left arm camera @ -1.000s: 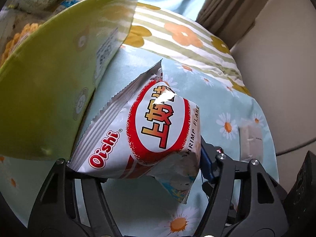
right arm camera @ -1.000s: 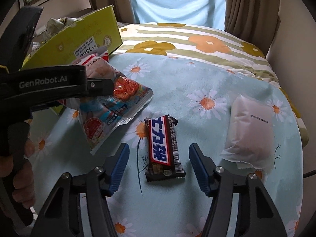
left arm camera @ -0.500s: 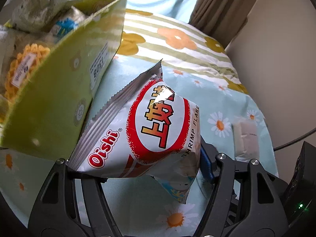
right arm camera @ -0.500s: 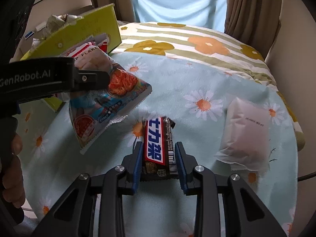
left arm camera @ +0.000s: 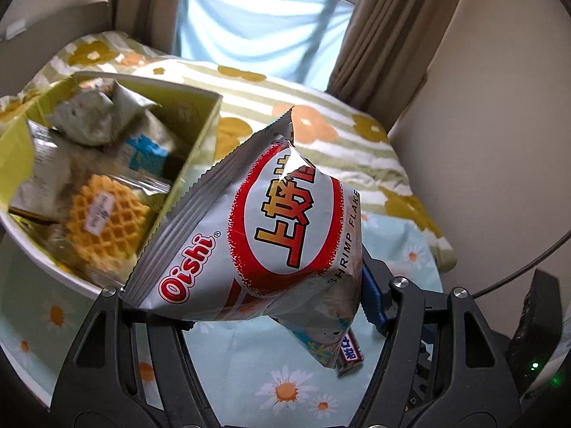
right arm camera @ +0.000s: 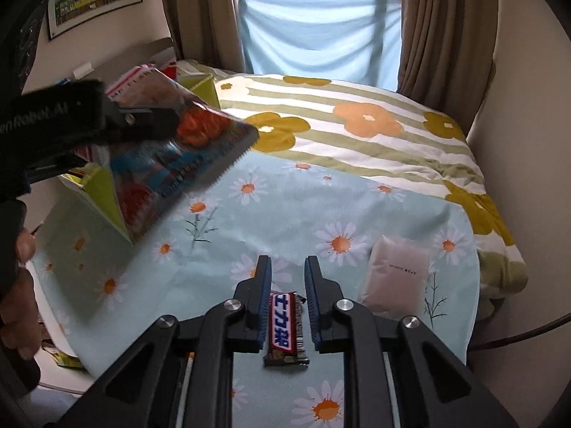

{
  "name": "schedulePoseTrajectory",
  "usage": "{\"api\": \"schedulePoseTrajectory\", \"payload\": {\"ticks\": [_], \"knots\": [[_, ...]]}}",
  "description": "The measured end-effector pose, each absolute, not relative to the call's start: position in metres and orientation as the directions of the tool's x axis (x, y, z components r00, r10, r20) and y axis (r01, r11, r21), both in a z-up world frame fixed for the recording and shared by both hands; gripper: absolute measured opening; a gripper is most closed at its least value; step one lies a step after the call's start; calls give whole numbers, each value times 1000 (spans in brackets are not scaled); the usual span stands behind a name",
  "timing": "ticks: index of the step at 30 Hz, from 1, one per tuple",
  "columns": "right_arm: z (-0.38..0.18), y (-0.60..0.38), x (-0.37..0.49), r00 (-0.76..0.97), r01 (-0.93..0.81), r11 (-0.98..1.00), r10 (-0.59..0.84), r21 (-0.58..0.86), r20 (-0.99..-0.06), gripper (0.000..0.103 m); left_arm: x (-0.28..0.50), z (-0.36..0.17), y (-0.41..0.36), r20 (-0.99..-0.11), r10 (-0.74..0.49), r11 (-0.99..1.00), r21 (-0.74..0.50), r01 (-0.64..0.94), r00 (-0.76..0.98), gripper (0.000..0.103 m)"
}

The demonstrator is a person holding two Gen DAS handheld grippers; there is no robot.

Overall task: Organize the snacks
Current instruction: 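Lift and carry the Oishi bag and chocolate bar over the yellow box with both tools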

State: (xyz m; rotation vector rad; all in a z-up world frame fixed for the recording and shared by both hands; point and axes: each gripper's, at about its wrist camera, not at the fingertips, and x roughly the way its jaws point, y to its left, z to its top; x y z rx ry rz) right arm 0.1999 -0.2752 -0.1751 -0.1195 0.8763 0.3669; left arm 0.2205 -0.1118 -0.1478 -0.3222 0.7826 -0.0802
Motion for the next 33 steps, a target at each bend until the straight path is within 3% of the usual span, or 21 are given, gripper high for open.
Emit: {"api": "schedulePoseTrajectory", "payload": {"ticks": [4,10,12,13,14,22,24,28,33], "knots": [[-178,-282,193,586,-332,939,284,94,-759,17,211,-145,-103,-677,-181,954,-297,-40,713,66],[-221,-276,200,490,-303,949,233,87,-840,21,217,-157,-95,-704,-193,956,-291,-29,684,66],[-232,-276,201,478,-294,952,223,84,-849,36,217,-163,-93,-711,-192,957,-289,-32,677,66],[-237,-276,203,473,-288,954,220,86,-853,55,217,-166,-93,-713,-191,957,-289,-34,675,66],[-239,-277,203,472,-285,954,219,87,-854,63,218,-167,-92,-715,-192,956,-290,-36,672,66],[-265,-280,212,439,-259,965,163,50,-883,63,217,-174,-100,-727,-191,963,-269,-18,660,66],[-267,-276,210,451,-271,962,146,21,-880,58,217,-174,-103,-727,-190,966,-259,-8,660,66],[-265,-276,208,468,-289,957,145,4,-872,26,217,-175,-106,-729,-191,967,-257,-4,658,66],[-262,-279,207,462,-290,957,151,12,-874,26,216,-174,-106,-731,-189,966,-259,-11,656,66]]}}
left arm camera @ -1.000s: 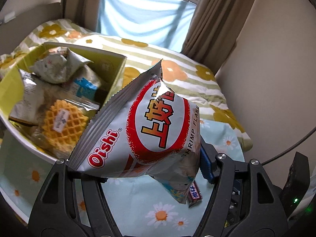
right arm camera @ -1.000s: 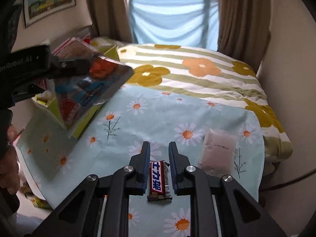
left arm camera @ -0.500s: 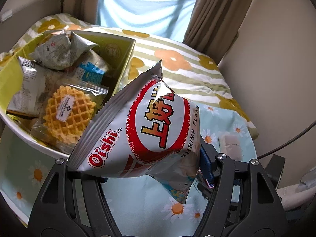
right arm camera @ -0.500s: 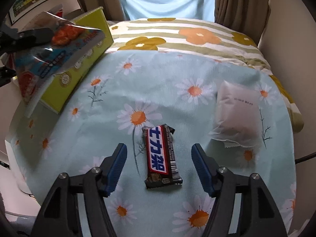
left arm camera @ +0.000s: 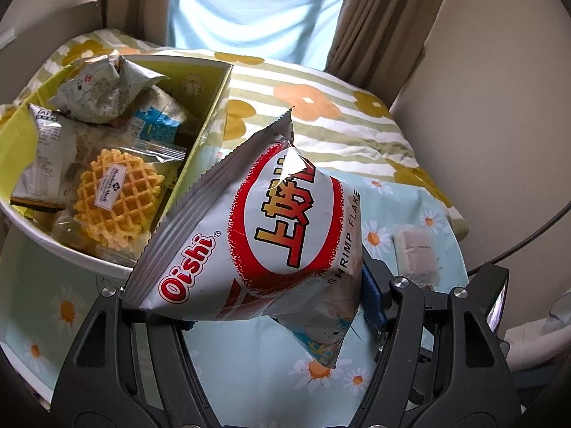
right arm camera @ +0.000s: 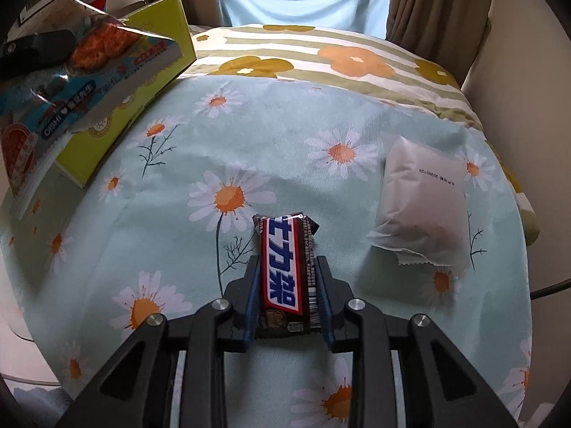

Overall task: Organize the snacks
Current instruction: 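Lift and carry the Oishi bag and chocolate bar over the yellow box with both tools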

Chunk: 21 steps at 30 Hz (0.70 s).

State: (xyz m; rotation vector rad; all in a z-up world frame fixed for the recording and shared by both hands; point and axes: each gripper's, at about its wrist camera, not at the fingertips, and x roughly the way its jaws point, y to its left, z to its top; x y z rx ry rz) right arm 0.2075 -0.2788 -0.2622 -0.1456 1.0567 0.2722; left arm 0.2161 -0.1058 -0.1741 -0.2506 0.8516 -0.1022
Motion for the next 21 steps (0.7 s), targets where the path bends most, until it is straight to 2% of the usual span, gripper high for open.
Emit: {"api": "schedulePoseTrajectory", "payload": {"ticks": [5,13,21], "knots": [[-241,-281,203,483,-281,959,161,22,-861,26,212,-162,-100,-709,-185,962,-274,-23,681,65],[-164,-267,211,553,-292,956,200,37,-809,26,209,-111,-74,-634,-161,957,-288,-37,757,66],[-94,-205,232,608,-367,929,283,54,-742,26,220,-66,-6,-590,-121,953,-293,-73,798,66]]}}
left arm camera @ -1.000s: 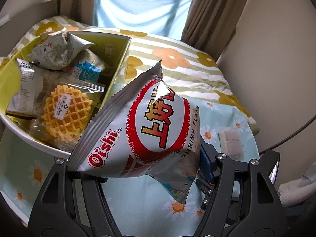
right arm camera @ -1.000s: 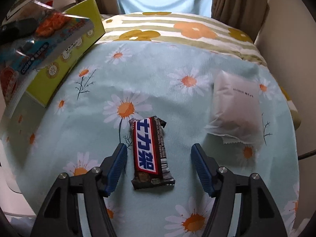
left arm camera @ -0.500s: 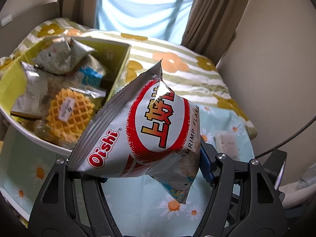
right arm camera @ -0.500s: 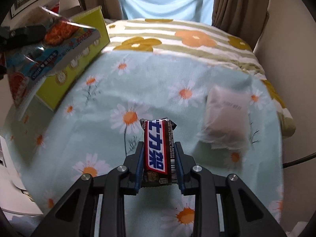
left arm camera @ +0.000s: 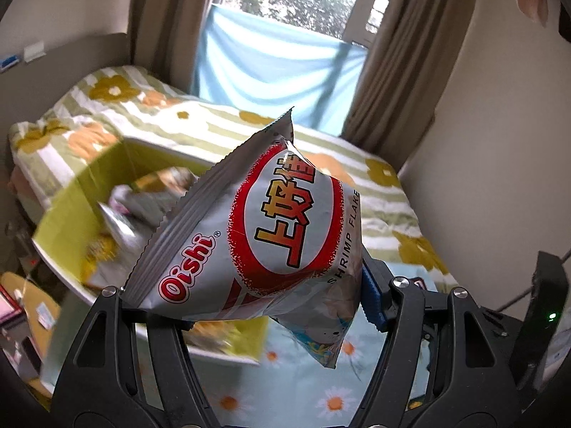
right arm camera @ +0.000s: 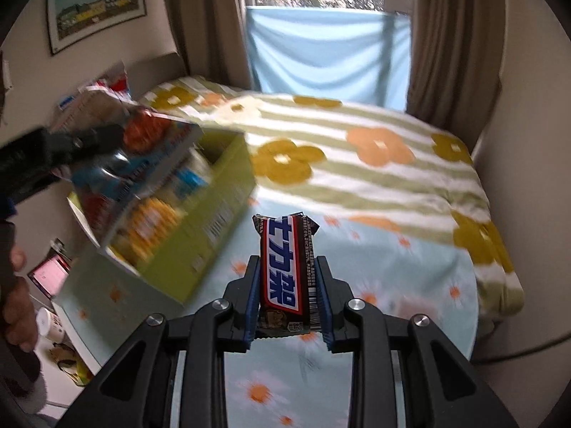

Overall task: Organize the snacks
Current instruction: 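Lift and carry the Oishi bag and chocolate bar over the yellow box with both tools, then open both tools to drop the Oishi bag and chocolate bar into the box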

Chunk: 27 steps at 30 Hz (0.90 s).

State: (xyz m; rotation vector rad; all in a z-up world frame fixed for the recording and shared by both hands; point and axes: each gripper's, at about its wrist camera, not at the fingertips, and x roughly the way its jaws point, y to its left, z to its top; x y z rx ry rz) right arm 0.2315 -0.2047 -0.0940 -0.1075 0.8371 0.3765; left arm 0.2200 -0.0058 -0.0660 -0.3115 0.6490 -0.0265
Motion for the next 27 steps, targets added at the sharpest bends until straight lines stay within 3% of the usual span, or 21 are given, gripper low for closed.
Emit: {"api": "schedulePoseTrajectory", "payload": {"ticks": [12,21,23,24,25,27], "knots": [[-64,-68,271,594,-447,889,378,99,-710,26,261,-44,140,-607,-92,937,-322,-138,789,66],[-84,-14,290,574,-385,914,347,130,-742,26,317,-65,214,-667,-190,924,-369,-98,720,66],[-86,-11,292,577,-358,924,331,133,-747,26,330,-70,218,-677,-244,919,-390,-57,694,78],[-87,-8,293,578,-346,929,322,132,-750,26,336,-73,221,-681,-272,915,-403,-38,680,94],[-88,-8,294,578,-335,933,314,132,-753,26,339,-75,223,-685,-272,915,-401,-39,676,102],[-92,-7,295,576,-314,940,297,129,-762,26,341,-81,228,-694,-268,917,-396,-45,668,103]]}}
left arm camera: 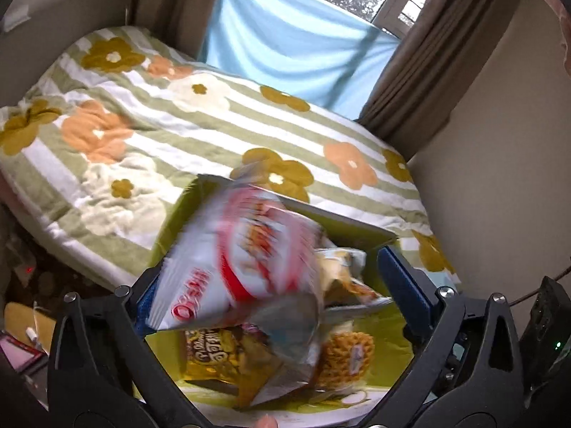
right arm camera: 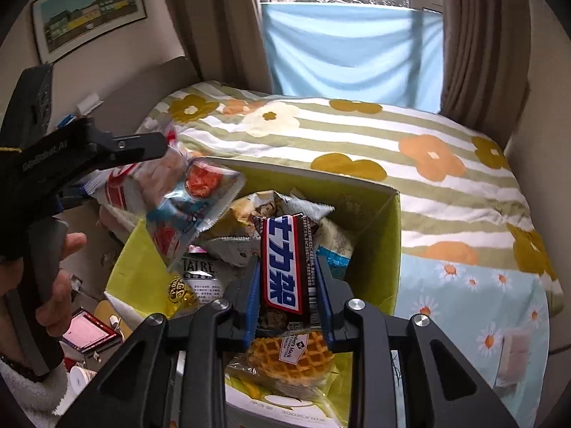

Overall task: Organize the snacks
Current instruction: 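Open both tools to drop the Oishi bag and chocolate bar into the box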

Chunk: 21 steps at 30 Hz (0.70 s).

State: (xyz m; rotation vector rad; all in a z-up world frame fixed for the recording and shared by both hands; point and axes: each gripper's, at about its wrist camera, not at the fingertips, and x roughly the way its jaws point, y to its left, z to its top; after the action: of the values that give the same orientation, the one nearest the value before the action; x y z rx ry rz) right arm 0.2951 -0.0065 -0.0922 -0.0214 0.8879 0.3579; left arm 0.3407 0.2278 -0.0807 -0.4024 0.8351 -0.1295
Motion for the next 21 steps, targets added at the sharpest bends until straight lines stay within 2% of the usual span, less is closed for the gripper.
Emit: {"api": "schedulePoseTrajectory", "payload": {"ticks": [5,16,18,19,20,21], "knots": [[-102,-4,296,561,-295,948,276,122,-781,26,336,-101,235,-744,-271,923,-381,-54,611,103],[-108,8,291,531,-301,943,291,144,-796,27,302,-112,238,-750,-280,929,-370,-29,600,103],[-109,12,288,533,-317,940,289,129,-795,48,298,-110,235,-744,-279,931,-365,-20,607,103],[-108,14,285,548,-324,939,287,117,-786,73,296,-109,232,-747,-272,934,-356,-19,607,103],[-108,14,284,554,-328,937,292,118,-779,86,294,-109,230,-750,-263,940,-341,-16,607,103],[-108,13,282,553,-338,932,310,133,-773,86,292,-110,228,-753,-255,944,-328,-11,607,103]]}}
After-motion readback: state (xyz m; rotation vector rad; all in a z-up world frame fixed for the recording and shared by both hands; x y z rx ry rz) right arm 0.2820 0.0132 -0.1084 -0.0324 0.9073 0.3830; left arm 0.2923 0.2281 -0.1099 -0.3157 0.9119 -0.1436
